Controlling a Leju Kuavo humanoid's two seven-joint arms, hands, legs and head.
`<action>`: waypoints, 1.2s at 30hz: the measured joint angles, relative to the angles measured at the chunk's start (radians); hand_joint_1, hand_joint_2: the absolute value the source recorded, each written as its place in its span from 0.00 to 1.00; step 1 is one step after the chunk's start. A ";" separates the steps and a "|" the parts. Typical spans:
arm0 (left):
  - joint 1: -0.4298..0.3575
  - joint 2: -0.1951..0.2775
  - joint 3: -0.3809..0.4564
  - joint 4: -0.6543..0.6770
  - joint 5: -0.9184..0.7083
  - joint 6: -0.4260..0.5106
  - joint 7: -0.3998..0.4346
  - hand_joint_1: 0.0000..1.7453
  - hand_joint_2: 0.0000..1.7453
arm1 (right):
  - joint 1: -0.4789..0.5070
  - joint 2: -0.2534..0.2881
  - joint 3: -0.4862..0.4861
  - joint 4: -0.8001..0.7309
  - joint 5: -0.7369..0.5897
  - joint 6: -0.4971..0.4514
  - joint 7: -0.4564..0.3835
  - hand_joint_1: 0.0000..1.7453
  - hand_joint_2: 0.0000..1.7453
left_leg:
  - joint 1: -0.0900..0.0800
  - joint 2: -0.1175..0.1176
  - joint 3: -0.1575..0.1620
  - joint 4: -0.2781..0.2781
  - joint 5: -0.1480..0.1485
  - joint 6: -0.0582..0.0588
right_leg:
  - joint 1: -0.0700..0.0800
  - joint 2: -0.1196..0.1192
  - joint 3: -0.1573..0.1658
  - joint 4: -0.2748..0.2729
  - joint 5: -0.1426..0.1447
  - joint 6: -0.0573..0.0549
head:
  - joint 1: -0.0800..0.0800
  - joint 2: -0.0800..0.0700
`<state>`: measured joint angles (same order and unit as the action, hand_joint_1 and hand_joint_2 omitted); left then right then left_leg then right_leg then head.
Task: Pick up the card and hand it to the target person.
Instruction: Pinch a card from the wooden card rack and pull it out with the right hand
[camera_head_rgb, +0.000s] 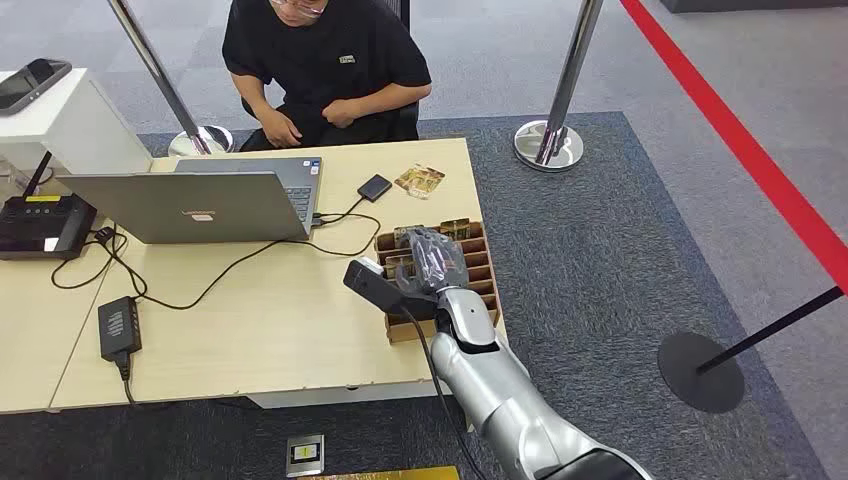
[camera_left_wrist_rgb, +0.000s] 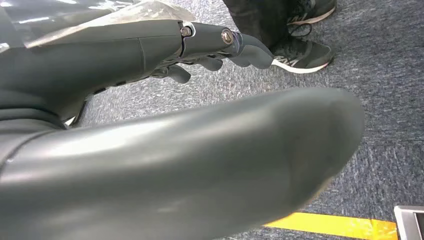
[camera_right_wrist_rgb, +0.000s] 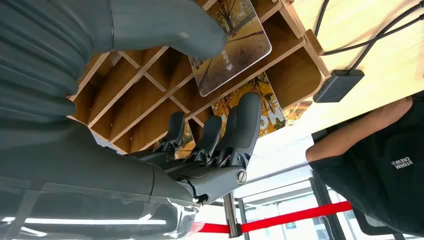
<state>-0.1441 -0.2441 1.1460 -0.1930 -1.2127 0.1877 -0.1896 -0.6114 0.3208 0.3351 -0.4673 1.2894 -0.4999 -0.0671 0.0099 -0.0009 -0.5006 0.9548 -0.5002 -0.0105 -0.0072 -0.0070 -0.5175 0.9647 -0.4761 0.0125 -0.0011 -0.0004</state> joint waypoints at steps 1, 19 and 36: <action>0.000 0.000 0.000 0.000 0.000 0.000 0.000 0.00 0.00 | 0.000 0.000 0.000 0.000 0.000 0.000 0.000 0.45 1.00 | 0.000 0.000 0.000 0.000 0.000 0.000 | 0.000 0.000 0.000 0.000 0.000 0.000 | 0.000 0.000; 0.000 0.000 -0.001 0.000 -0.002 0.000 0.002 0.00 0.00 | 0.000 0.000 -0.001 0.021 0.035 0.007 0.049 0.46 1.00 | 0.000 0.000 0.000 0.000 0.000 0.000 | 0.000 0.000 0.000 0.000 0.000 0.000 | 0.000 0.000; 0.000 0.000 -0.002 0.000 0.001 0.000 0.005 0.00 0.00 | -0.002 0.003 -0.001 0.033 0.058 -0.024 0.069 0.60 1.00 | 0.000 0.000 0.000 0.000 0.000 0.000 | 0.000 0.000 0.000 0.000 0.000 0.000 | 0.000 0.000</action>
<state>-0.1443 -0.2440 1.1440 -0.1930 -1.2116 0.1877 -0.1843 -0.6133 0.3239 0.3342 -0.4346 1.3474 -0.5243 0.0019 0.0099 -0.0009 -0.5004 0.9548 -0.5002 -0.0105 -0.0072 -0.0070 -0.5174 0.9646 -0.4761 0.0125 -0.0011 -0.0004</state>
